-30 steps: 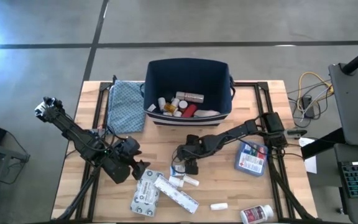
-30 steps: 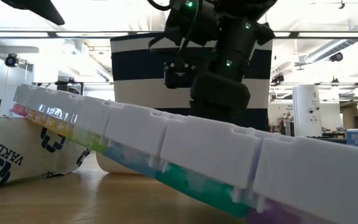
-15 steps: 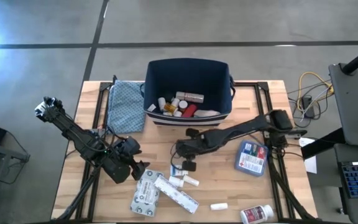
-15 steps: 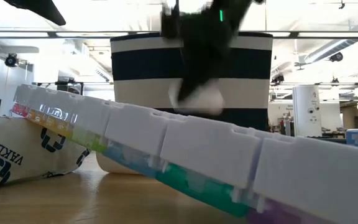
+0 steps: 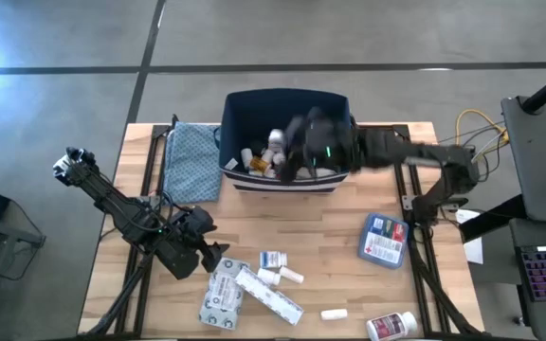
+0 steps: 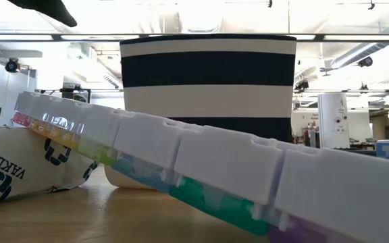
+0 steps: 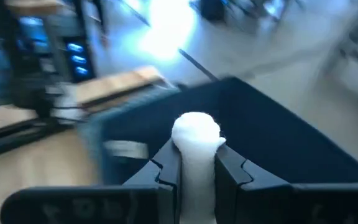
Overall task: Pick & place medical supplies in basket/bin
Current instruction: Put the white bandage into the bin
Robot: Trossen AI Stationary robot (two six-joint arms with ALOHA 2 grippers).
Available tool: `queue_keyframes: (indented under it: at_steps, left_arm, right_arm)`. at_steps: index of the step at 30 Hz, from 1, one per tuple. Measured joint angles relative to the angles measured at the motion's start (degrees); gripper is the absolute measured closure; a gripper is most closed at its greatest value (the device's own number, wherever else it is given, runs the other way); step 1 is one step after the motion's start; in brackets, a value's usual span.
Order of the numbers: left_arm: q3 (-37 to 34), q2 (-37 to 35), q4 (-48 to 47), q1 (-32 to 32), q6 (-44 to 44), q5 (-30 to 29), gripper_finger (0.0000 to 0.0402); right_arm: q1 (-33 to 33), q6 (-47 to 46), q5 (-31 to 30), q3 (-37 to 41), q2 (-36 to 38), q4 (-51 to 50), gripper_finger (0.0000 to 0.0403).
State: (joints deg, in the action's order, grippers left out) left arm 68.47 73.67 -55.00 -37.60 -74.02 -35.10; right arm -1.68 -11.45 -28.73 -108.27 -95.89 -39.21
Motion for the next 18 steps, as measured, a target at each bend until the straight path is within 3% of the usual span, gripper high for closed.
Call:
queue_keyframes:
  at_steps: [7,13,18]
  left_arm:
    - [0.0,0.0,1.2,0.0,-0.1,-1.3,0.0078]
    - [0.0,0.0,1.5,0.0,-2.3,-1.4,0.0078]
    - [0.0,0.0,1.6,0.0,-4.8,-2.8,0.0078]
  right_arm:
    - [-15.0,-1.8,10.6,-4.9,-7.2,-17.1,0.0353]
    - [-16.8,2.8,12.7,-4.9,-11.0,-20.2,0.0317]
    - [-16.5,7.0,13.0,-5.1,-12.2,-20.4,0.0244]
